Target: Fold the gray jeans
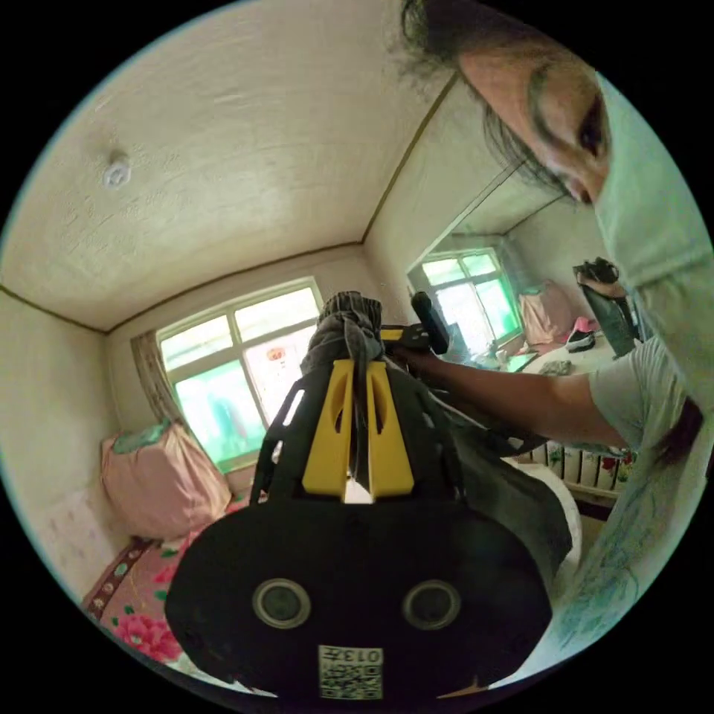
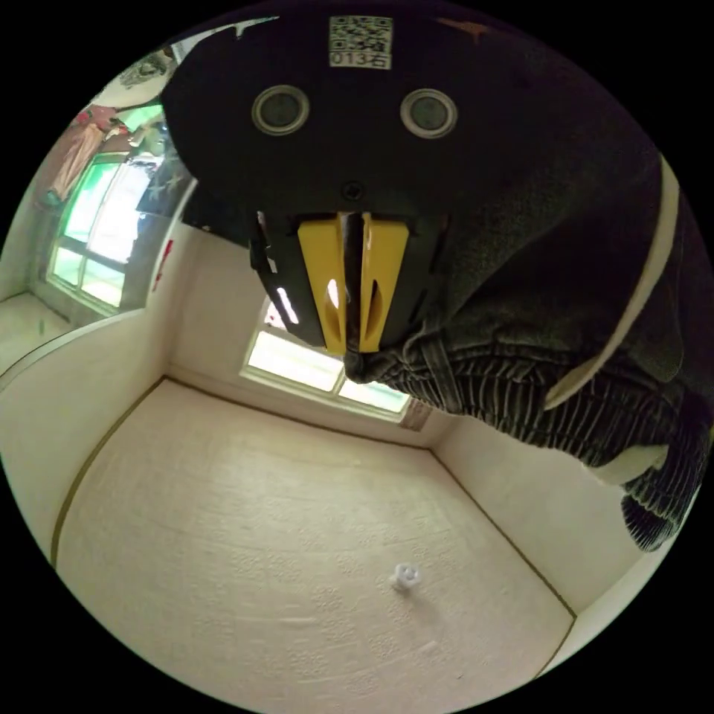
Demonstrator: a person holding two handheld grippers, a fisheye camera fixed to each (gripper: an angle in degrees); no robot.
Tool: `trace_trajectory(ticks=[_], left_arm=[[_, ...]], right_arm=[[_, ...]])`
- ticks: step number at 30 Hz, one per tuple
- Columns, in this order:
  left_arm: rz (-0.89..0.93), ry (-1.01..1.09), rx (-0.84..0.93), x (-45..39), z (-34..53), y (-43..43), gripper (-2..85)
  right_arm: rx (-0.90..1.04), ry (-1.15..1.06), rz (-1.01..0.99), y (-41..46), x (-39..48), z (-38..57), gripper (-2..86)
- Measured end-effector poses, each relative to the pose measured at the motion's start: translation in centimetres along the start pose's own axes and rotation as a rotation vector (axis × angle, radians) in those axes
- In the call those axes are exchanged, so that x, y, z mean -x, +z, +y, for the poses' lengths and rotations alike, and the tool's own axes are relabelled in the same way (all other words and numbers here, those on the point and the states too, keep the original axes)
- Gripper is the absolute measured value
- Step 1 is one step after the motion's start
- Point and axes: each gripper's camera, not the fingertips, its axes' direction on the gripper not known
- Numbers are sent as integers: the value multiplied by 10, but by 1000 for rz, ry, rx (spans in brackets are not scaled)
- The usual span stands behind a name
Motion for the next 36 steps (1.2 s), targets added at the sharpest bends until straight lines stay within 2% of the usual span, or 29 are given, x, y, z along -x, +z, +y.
trace_trajectory(ticks=[3,5,6,7,8,9,11,14,16,19,22,26,30,32,36], left_arm=[[-91,-81,199,31,67,34,12],[-193,-173,393,64,136,63,13],[-222,-190,440,72,156,70,13],[-291,-213,548,90,198,85,13],[-346,-259,670,111,244,101,13],[-350,-300,729,123,268,109,13],[-341,-425,919,165,356,133,9],[-368,-510,1021,206,419,143,9],[-334,-523,1057,228,435,152,16],[-207,-488,1085,252,446,183,32],[-74,-356,1092,260,446,237,46],[194,-243,1053,259,439,342,65],[417,-39,1040,232,420,445,83],[568,115,1062,205,407,506,85],[700,395,1095,164,392,570,89]], right_arm=[[91,65,-181,89,45,42,31],[179,100,-274,141,80,71,36],[262,114,-341,176,106,92,43],[324,122,-376,193,119,104,47],[468,129,-440,226,143,129,52],[599,132,-496,252,164,154,55],[724,196,-608,273,177,187,55],[686,449,-659,270,135,210,60],[638,533,-686,250,97,216,63],[647,471,-569,191,40,231,84],[850,430,-309,122,-14,272,101],[1174,594,24,11,-88,337,116],[1338,742,266,-77,-135,372,121],[1385,768,315,-96,-150,382,123],[1467,713,282,-100,-182,404,124]])
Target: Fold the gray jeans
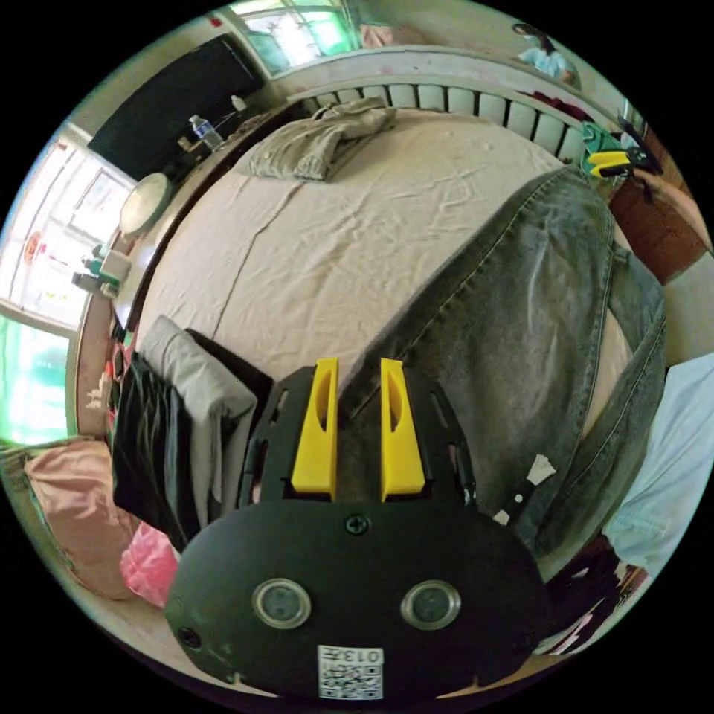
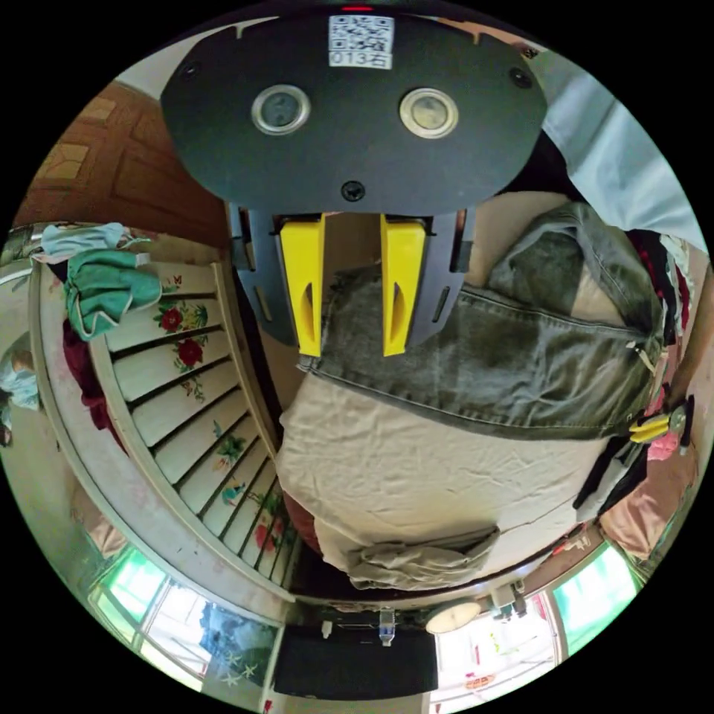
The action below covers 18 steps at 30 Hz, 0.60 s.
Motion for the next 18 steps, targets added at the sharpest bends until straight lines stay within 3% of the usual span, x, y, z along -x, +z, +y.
trace_trajectory(ticks=[8,14,18], left_arm=[[108,175,169,29,-65,14,89],[179,159,215,44,-61,6,64],[179,135,226,50,-57,-9,13]], right_arm=[[57,-296,-40,13,-23,-68,117],[121,-381,-152,6,-48,-81,47],[116,-472,-17,-13,-35,-77,23]])
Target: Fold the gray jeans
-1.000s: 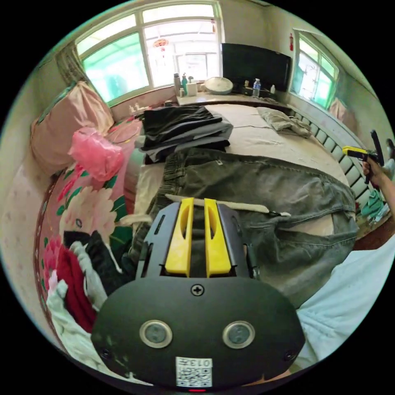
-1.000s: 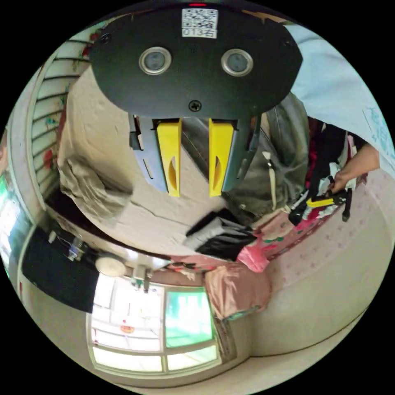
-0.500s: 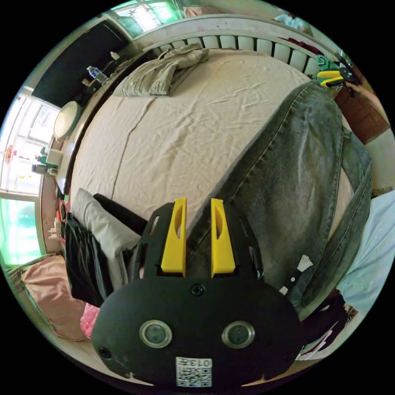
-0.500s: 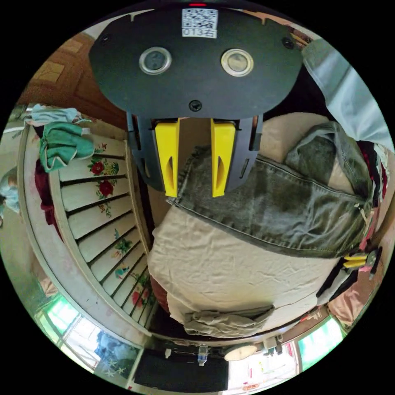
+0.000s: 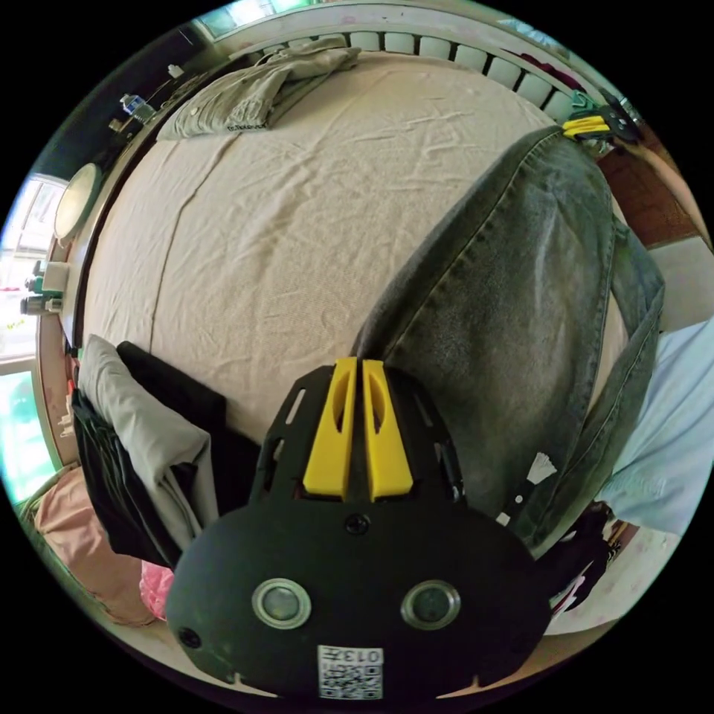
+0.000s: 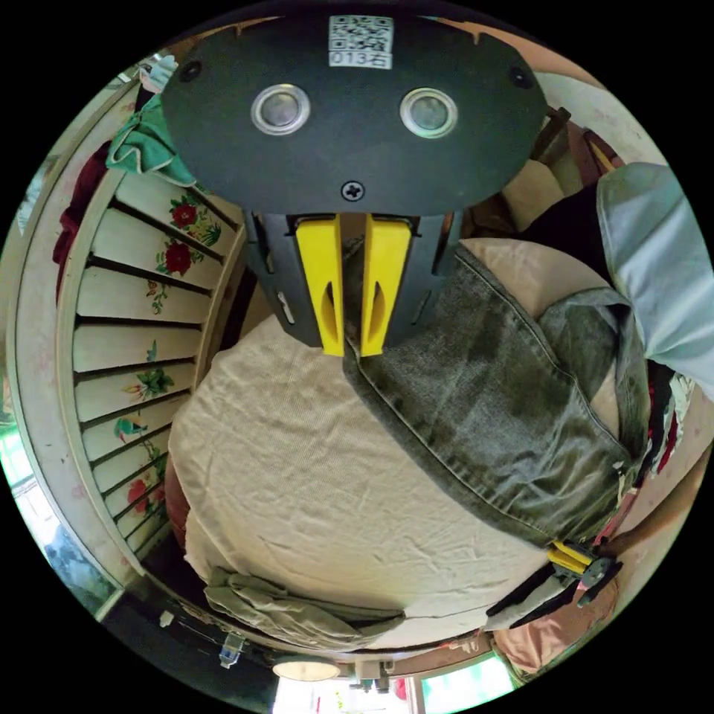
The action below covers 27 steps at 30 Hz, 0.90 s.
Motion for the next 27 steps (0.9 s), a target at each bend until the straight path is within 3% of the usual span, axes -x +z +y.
trace_trajectory(ticks=[6,11,14,18,22,27], left_arm=[[-124,-36,-46,-16,21,-48,-1],[-258,-190,-217,-6,67,-136,-1],[-233,-323,-257,22,82,-150,3],[-143,-440,-145,42,93,-120,13],[-185,-578,-258,23,164,-151,64],[-179,-785,-211,-19,279,-169,77]], right_arm=[[-103,28,204,-65,3,15,18],[-254,32,358,-126,-21,4,25],[-329,93,313,-141,-55,-28,47],[-198,204,173,-109,-94,-59,92],[-265,227,-10,-127,-86,-12,98],[-243,163,-194,-117,-18,69,112]])
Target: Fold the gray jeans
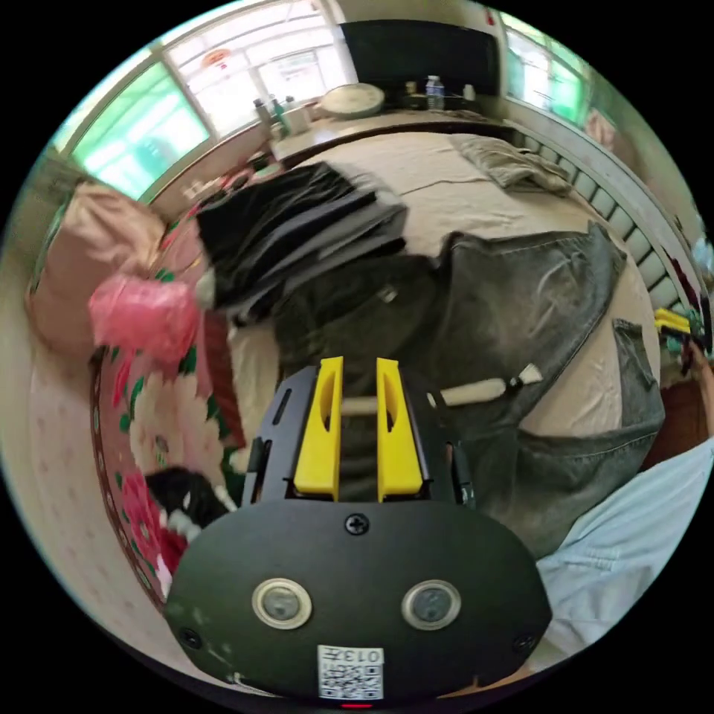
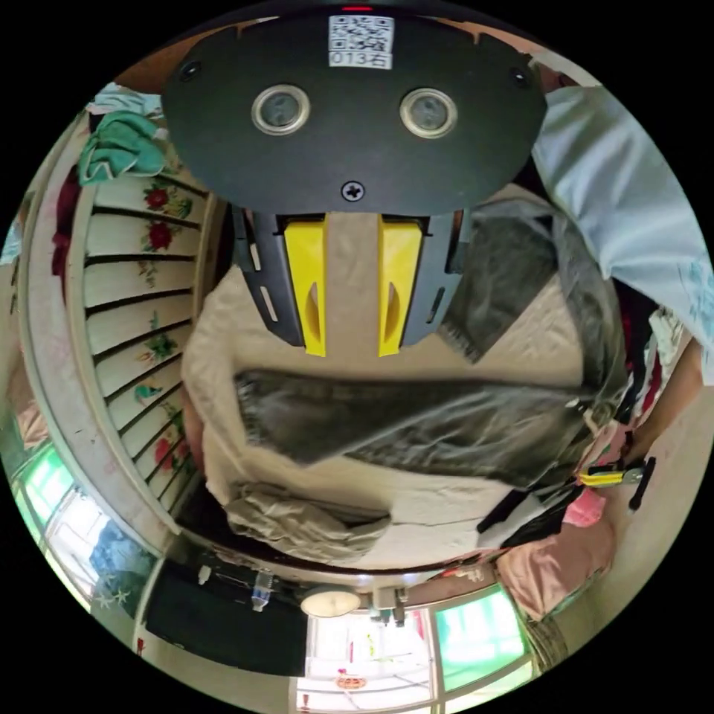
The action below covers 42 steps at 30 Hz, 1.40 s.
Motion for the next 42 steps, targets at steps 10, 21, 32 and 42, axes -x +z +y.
trace_trajectory(ticks=[10,21,32,42], left_arm=[[-54,-473,182,72,198,-31,109],[1,-475,178,79,224,-39,125],[178,-599,128,108,235,-33,170],[14,-281,274,69,183,-25,40]], right_arm=[[119,77,8,19,7,29,65],[-97,444,-25,-136,-81,88,19],[-228,1109,-126,-159,-190,225,21],[-293,1048,-121,-200,-199,222,22]])
